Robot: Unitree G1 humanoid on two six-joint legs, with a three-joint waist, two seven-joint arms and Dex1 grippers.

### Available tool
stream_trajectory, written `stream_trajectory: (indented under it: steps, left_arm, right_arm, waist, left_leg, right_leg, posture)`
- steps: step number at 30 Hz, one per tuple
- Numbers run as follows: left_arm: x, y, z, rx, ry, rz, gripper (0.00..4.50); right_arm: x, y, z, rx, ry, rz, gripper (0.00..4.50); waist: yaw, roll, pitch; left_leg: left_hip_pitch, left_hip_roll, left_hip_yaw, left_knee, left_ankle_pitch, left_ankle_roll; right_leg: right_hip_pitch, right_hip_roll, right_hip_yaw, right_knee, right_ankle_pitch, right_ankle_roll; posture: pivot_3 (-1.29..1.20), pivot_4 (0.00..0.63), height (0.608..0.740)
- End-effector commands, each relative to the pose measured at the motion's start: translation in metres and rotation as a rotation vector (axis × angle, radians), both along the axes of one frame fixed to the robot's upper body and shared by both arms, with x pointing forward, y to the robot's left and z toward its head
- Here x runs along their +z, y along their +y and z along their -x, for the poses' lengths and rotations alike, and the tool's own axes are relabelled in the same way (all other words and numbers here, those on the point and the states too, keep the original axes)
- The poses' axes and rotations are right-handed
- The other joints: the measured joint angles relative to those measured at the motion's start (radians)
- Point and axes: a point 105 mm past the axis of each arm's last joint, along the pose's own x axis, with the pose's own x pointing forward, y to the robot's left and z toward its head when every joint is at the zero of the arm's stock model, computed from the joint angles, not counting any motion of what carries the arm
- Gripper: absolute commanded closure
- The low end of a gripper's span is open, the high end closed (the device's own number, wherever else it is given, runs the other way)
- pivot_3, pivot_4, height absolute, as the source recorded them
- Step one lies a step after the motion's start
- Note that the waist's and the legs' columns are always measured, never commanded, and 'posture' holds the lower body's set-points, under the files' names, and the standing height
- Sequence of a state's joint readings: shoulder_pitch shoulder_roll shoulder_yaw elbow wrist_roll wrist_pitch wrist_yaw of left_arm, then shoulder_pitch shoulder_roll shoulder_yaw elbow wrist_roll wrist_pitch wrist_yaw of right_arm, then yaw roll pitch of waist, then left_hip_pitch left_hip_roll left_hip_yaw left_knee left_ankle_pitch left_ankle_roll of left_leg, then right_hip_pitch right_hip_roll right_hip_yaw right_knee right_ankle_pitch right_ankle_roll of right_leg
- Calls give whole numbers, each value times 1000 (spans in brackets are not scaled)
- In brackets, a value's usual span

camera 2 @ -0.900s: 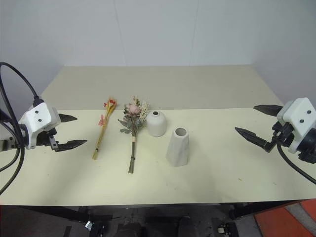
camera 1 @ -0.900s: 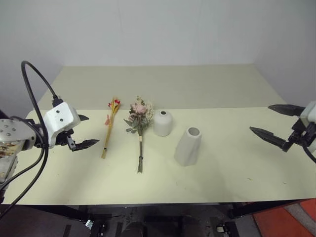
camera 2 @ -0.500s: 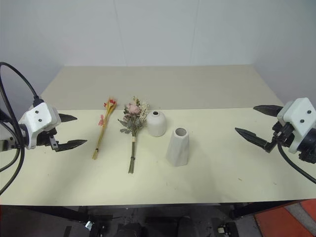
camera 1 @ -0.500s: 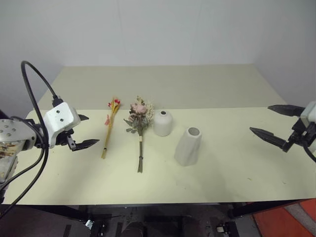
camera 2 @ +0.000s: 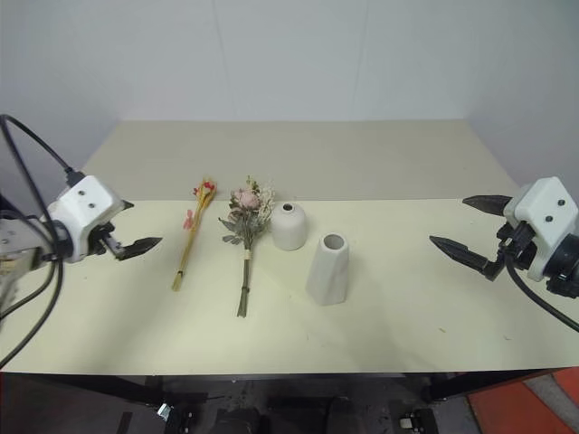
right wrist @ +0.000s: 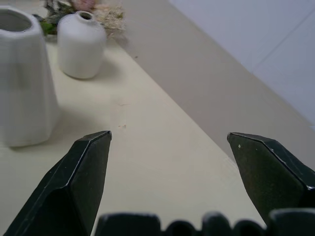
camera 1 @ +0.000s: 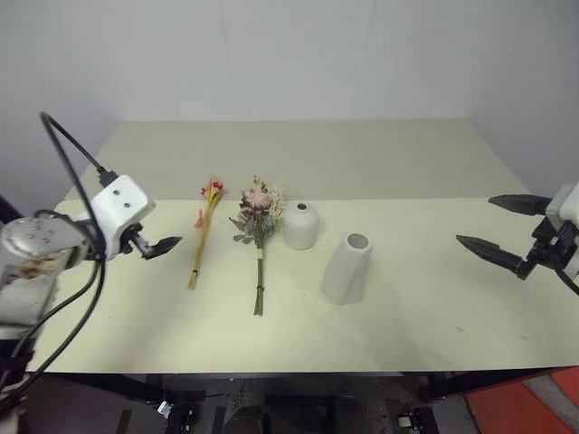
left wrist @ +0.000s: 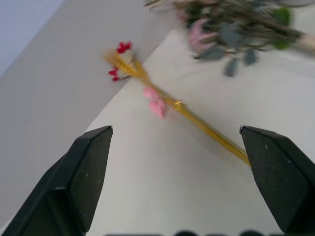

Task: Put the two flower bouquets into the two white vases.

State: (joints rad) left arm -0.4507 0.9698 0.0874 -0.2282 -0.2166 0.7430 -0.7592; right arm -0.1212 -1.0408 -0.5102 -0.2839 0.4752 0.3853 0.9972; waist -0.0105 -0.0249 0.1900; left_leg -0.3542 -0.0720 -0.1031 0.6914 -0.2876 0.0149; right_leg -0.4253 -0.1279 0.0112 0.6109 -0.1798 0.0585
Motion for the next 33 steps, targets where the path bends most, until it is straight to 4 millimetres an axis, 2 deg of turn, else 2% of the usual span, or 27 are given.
stream_trajectory:
  steps: [1,2,3,5,9,13,16,19,20,28,31,33]
  left_arm:
    - [0,-9,-13,91,86,34,0]
    - [-2,-9,-16,115,117,33,0]
    - [-11,-11,-22,135,223,59,0]
    - [-15,-13,-39,216,317,117,0]
    - [-17,-19,-61,280,381,173,0]
    - [-35,-20,-79,379,421,291,0]
    - [-55,-16,-81,435,465,309,0]
    - [-57,-15,-83,448,470,341,0]
    - [-59,-13,-83,459,468,304,0]
    - [-67,-19,-87,434,518,327,0]
    - [-70,-22,-85,417,557,366,542]
    - [-75,-23,-82,402,585,350,1198]
  right_arm:
    - [15,19,8,90,-21,37,38]
    - [16,21,8,96,-23,43,38]
    - [18,26,8,117,-26,48,38]
    - [20,34,8,148,-35,63,38]
    - [25,50,10,217,-37,72,38]
    - [32,69,14,311,-59,97,38]
    - [35,73,14,330,-68,104,38]
    - [34,74,13,327,-67,103,38]
    - [33,74,12,324,-68,105,38]
    - [29,73,8,302,-73,103,38]
    - [30,72,8,293,-80,99,0]
    - [30,70,8,280,-85,96,0]
  waist:
    - [0,-1,0]
    - [-1,-1,0]
    - [-2,-1,0]
    - [-2,-1,0]
    - [-7,-1,0]
    - [-9,-1,0]
    - [-8,-1,0]
    - [-3,-2,0]
    - [-2,-2,0]
    - [-1,-2,0]
    - [-1,-2,0]
    - [-1,-2,0]
  left_leg:
    - [0,0,0,0,0,0]
    - [0,0,0,1,0,0]
    - [0,-1,1,1,0,0]
    - [0,-2,2,1,0,0]
    - [0,-2,2,2,0,0]
    - [-1,-2,0,2,0,0]
    - [-2,-1,-1,2,0,0]
    - [-10,-2,-1,4,0,-1]
    - [-15,-2,-1,6,4,-7]
    - [-15,-3,2,6,2,-4]
    - [-15,-3,3,6,3,-5]
    - [-15,-3,3,6,3,-5]
  right_leg:
    - [0,0,0,0,0,0]
    - [0,0,0,0,0,1]
    - [0,0,0,0,-1,3]
    - [1,0,0,0,-2,6]
    - [1,1,0,0,-3,8]
    - [-2,1,1,0,1,2]
    - [-3,1,2,0,2,1]
    - [-11,1,3,0,4,2]
    - [-15,1,3,1,5,1]
    - [-15,0,3,1,8,0]
    - [-15,0,3,1,8,0]
    - [-15,0,3,1,8,0]
  posture:
    - [0,150,740]
    - [0,150,740]
    - [0,150,740]
    - [0,150,740]
    - [0,150,740]
    - [0,150,740]
    - [0,150,740]
    - [0,150,740]
    - [0,150,740]
    - [0,150,740]
    - [0,150,740]
    - [0,150,740]
